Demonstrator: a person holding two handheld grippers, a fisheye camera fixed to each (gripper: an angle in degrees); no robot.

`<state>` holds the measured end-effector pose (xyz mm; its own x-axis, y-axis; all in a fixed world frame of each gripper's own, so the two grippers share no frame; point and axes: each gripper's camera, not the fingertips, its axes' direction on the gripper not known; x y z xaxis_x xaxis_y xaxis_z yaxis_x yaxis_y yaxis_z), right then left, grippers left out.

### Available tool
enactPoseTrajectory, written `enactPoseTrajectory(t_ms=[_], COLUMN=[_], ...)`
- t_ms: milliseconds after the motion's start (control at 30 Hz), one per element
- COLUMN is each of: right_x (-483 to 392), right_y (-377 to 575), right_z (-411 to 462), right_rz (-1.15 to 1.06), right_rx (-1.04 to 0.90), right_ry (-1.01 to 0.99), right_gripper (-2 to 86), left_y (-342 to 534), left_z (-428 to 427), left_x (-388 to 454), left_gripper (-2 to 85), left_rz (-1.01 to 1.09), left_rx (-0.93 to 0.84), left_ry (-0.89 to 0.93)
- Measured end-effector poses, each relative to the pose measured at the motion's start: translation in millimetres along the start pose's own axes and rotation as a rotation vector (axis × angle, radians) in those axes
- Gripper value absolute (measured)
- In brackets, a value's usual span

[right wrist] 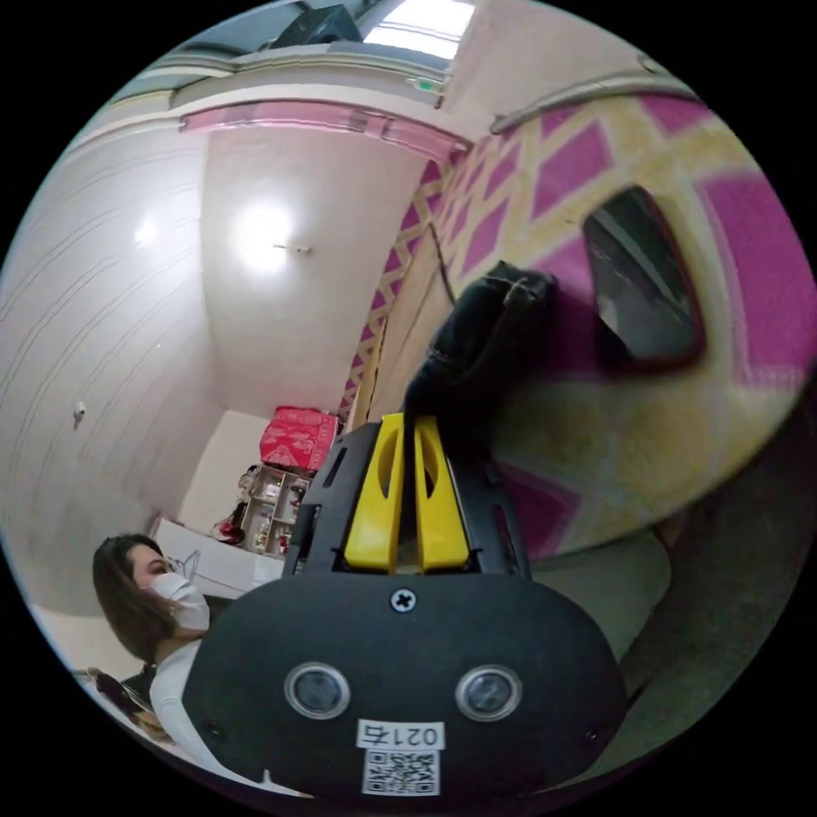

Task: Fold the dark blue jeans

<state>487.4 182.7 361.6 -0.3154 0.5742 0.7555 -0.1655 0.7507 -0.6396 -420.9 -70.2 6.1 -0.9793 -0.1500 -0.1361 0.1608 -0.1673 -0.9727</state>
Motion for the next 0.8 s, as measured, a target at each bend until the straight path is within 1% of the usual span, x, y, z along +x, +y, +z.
enactPoseTrajectory(t_ms=[33, 100, 200, 267, 333, 400, 433, 467, 500, 533, 567, 600, 667, 700, 767, 800], right_x=[-14, -28, -24, -9, 6, 21, 23, 19, 16, 9, -1, -6, -34, -41, -69, -75], right_y=[-19, -52, -108, -144, -163, -171, -170, -166, -163, -155, -144, -138, -101, -90, -36, -22], right_z=[14, 41, 102, 157, 197, 229, 240, 245, 246, 251, 255, 258, 281, 290, 331, 342], right_rz=[-0.025, -0.043, 0.004, 0.051, 0.064, 0.069, 0.055, 0.025, 0.005, -0.042, -0.097, -0.128, -0.291, -0.336, -0.517, -0.561], right_rx=[-0.008, -0.026, -0.070, -0.104, -0.140, -0.185, -0.182, -0.162, -0.160, -0.175, -0.200, -0.216, -0.304, -0.335, -0.466, -0.496], right_ry=[0.004, 0.017, 0.040, 0.118, 0.213, 0.300, 0.336, 0.349, 0.353, 0.364, 0.381, 0.390, 0.421, 0.426, 0.396, 0.388], right_gripper=[0.6, 0.8, 1.7, 3.6, 6.1, 8.5, 9.2, 9.6, 9.7, 9.8, 9.6, 9.5, 8.6, 8.4, 7.4, 7.1], left_y=[-22, -58, -117, -148, -178, -189, -190, -189, -186, -182, -180, -173, -159, -149, -136, -130], left_z=[10, 32, 86, 128, 181, 211, 218, 217, 214, 211, 210, 212, 220, 229, 248, 265], left_x=[15, 32, 34, 16, -21, -53, -70, -76, -81, -81, -80, -75, -66, -60, -50, -43], left_gripper=[-0.9, -0.9, -0.5, 0.3, 3.1, 4.1, 4.1, 4.1, 3.0, 2.1, 1.9, 1.8, 2.4, 3.0, 4.2, 4.7], left_rz=[0.048, 0.079, 0.059, -0.004, -0.091, -0.146, -0.186, -0.190, -0.165, -0.118, -0.094, -0.036, 0.053, 0.108, 0.195, 0.260], left_rx=[-0.017, -0.050, -0.100, -0.126, -0.148, -0.175, -0.169, -0.145, -0.092, -0.078, -0.083, -0.105, -0.144, -0.165, -0.201, -0.232], left_ry=[-0.023, -0.058, -0.100, -0.119, -0.196, -0.263, -0.301, -0.303, -0.275, -0.239, -0.243, -0.272, -0.318, -0.333, -0.350, -0.370])
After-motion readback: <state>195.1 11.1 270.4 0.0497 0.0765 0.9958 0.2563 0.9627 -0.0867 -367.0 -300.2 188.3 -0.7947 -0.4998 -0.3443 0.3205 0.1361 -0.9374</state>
